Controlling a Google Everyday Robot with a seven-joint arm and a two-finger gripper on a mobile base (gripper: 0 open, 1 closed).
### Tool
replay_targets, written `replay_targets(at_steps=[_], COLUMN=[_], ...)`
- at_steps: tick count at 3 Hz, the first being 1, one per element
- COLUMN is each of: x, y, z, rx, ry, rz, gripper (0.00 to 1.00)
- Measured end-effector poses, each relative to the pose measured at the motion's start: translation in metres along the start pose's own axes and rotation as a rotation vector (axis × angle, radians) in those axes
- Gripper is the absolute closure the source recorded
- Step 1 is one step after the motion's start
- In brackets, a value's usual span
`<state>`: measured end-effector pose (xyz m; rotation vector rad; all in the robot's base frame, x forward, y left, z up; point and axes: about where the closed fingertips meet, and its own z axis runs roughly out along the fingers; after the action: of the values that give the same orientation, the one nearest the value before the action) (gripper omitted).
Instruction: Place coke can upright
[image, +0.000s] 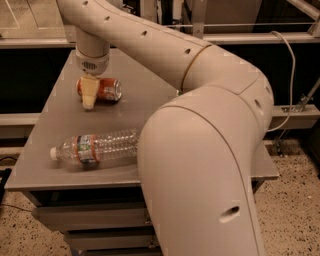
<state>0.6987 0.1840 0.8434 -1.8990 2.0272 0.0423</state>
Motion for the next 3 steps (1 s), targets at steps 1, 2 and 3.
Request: replay_targets(at_steps=[1,2,3], x=[0.004,0.004,-0.001], y=[-0.002,-0.002,-0.011], z=[0.002,0.002,-0.024], rx=[0.004,0.004,0.039], ry=[0.008,0.008,-0.064], rz=[0.008,0.008,0.009], gripper=[0.49,0.72,0.99])
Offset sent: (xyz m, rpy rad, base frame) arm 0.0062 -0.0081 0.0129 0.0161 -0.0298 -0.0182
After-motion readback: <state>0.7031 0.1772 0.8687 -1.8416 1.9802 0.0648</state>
